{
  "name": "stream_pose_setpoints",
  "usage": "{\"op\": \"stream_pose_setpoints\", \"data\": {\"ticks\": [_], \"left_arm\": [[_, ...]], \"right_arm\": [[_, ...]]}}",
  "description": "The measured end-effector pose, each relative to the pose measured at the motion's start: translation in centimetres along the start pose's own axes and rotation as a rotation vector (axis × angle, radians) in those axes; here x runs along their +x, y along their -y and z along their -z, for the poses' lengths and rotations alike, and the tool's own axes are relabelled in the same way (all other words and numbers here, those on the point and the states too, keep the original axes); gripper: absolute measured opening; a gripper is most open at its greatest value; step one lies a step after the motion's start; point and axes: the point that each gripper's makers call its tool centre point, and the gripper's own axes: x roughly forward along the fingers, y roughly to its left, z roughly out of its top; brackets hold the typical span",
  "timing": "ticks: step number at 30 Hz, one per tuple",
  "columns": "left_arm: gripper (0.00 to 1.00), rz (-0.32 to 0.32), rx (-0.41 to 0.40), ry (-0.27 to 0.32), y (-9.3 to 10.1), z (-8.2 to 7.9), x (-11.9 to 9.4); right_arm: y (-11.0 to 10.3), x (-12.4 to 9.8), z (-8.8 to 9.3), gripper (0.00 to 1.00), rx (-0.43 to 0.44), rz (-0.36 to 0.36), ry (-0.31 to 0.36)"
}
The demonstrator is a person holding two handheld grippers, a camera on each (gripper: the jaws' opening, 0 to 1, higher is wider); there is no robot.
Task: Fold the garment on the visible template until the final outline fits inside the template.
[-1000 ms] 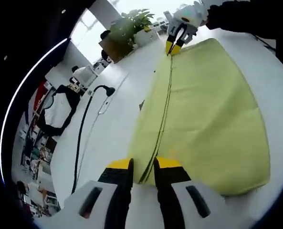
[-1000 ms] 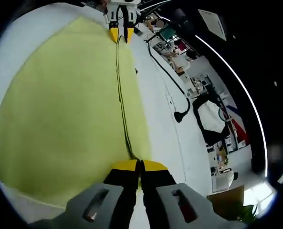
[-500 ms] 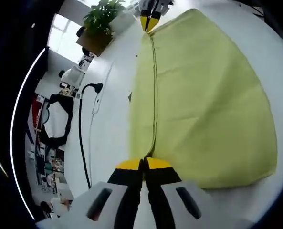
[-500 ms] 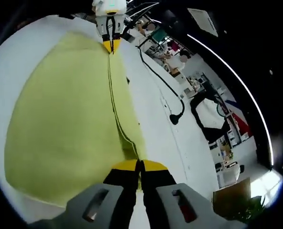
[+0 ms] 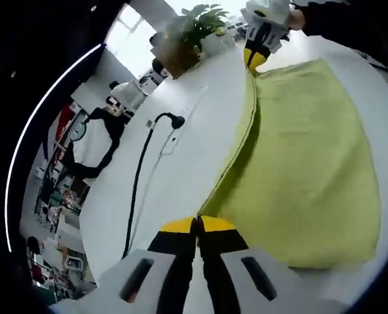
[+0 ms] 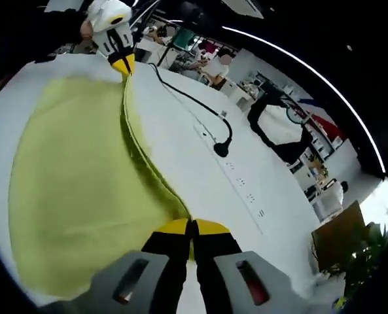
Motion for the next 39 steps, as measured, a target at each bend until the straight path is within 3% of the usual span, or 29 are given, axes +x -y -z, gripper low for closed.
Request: {"op": "stream_pose_setpoints", "data": {"ticks": [9, 19, 25, 28, 30, 32, 34, 36, 37, 39], "left_arm": [[0.02, 0.022, -0.071, -0.080, 0.5, 1.6, 3.0], [0.02, 0.013, -0.170, -0.106, 0.8, 1.8, 3.7], [0.07, -0.055, -0.164, -0.140, 0.1, 2.6, 3.6], [0.07, -0.125, -0.178, -0.236, -0.8, 4.4, 2.7], [0.08, -0.174, -0.202, -0.166, -1.9, 3.6, 2.5], [0.09, -0.194, -0.256, -0.150, -2.3, 3.6, 1.9], [0.09, -0.192, -0.281, -0.135, -2.3, 3.5, 1.5], [0.09, -0.177, -0.324, -0.071, -1.7, 2.5, 1.0], [0.09, -0.171, -0.334, -0.041, -1.4, 2.0, 0.7], [0.13, -0.155, -0.344, 0.024, -0.6, 0.9, 0.2]], "right_arm": [[0.3, 2.5, 1.0, 0.00, 0.024, 0.002, -0.057], [0.5, 2.9, 1.4, 0.00, 0.046, 0.012, -0.066], [1.3, 2.1, 3.7, 0.00, 0.053, 0.072, -0.141], [1.5, 1.5, 4.5, 0.00, 0.046, 0.093, -0.149], [1.5, 1.1, 4.8, 0.00, 0.058, 0.094, -0.146], [1.6, 0.6, 4.8, 0.00, 0.073, 0.107, -0.134], [1.7, 0.2, 4.7, 0.00, 0.088, 0.121, -0.124], [1.8, -0.9, 3.9, 0.00, 0.151, 0.168, -0.083], [2.5, -1.9, 2.5, 0.01, 0.184, 0.240, 0.000], [1.8, -2.9, 0.9, 0.03, 0.204, 0.233, 0.093]]}}
